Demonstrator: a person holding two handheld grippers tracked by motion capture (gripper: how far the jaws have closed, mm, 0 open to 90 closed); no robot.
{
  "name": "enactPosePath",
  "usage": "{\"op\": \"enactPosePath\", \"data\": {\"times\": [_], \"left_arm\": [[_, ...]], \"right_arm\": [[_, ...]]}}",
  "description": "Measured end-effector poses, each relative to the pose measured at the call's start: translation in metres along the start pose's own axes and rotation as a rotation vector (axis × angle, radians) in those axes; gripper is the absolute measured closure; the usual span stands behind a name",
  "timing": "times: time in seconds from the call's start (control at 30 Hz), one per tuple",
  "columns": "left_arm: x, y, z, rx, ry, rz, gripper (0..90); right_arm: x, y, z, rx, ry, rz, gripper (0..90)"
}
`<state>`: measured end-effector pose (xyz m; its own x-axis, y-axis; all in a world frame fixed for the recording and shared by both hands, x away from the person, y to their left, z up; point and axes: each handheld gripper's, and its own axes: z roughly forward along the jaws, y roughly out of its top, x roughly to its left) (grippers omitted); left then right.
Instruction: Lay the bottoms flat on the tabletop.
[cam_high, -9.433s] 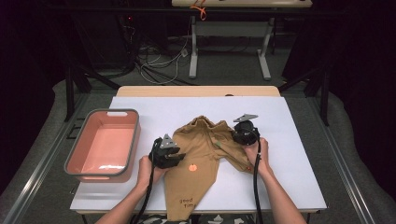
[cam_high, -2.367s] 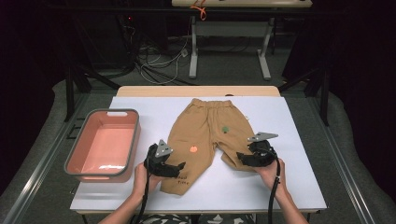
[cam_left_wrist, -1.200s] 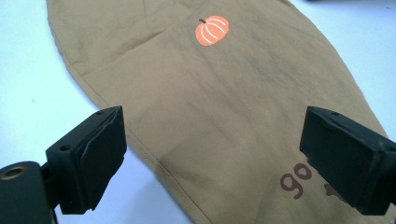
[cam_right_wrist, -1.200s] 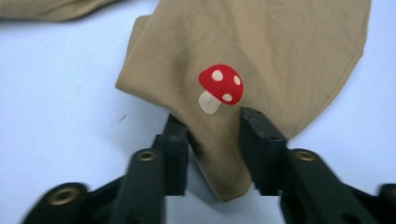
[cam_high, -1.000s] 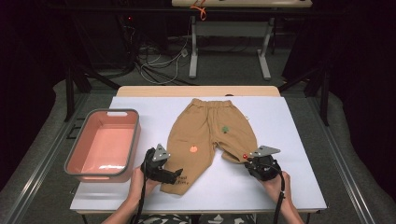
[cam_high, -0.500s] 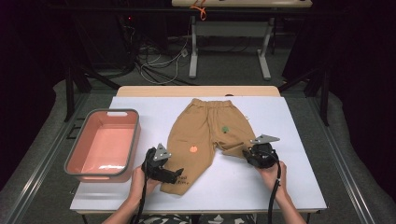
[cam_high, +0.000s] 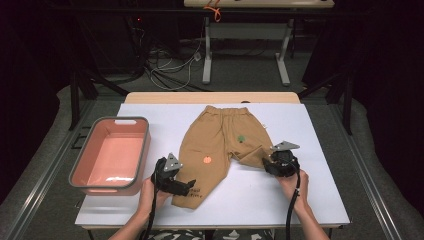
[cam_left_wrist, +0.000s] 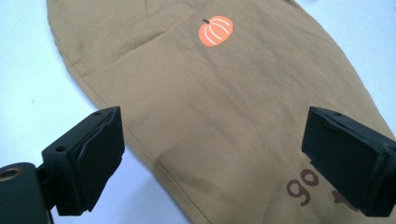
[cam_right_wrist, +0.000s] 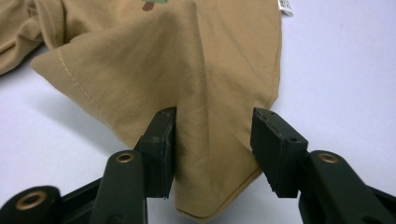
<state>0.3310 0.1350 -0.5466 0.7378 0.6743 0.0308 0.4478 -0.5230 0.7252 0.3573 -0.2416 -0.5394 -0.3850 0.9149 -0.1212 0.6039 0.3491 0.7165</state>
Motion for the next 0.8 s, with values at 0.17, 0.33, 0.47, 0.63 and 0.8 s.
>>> {"op": "enactPosePath", "data": {"times": [0.17, 0.33, 0.47, 0.63, 0.8], "left_arm": [[0.0, 0.0, -0.001, -0.008, -0.006, -0.011, 5.6], [0.001, 0.0, -0.001, -0.006, -0.01, -0.009, 5.3], [0.0, 0.0, -0.001, -0.002, -0.011, 0.001, 4.9], [0.0, 0.0, -0.002, 0.001, -0.011, 0.002, 3.8], [0.0, 0.0, -0.003, -0.002, -0.004, -0.003, 2.7]], "right_arm": [[0.004, 0.0, -0.01, -0.039, 0.027, -0.036, 54.9], [0.005, -0.003, -0.024, -0.05, 0.061, -0.034, 53.3], [0.007, -0.007, -0.032, -0.045, 0.089, -0.048, 54.1], [0.014, -0.009, -0.044, -0.041, 0.103, -0.09, 56.4], [0.02, -0.01, -0.055, -0.042, 0.119, -0.12, 58.3]]}}
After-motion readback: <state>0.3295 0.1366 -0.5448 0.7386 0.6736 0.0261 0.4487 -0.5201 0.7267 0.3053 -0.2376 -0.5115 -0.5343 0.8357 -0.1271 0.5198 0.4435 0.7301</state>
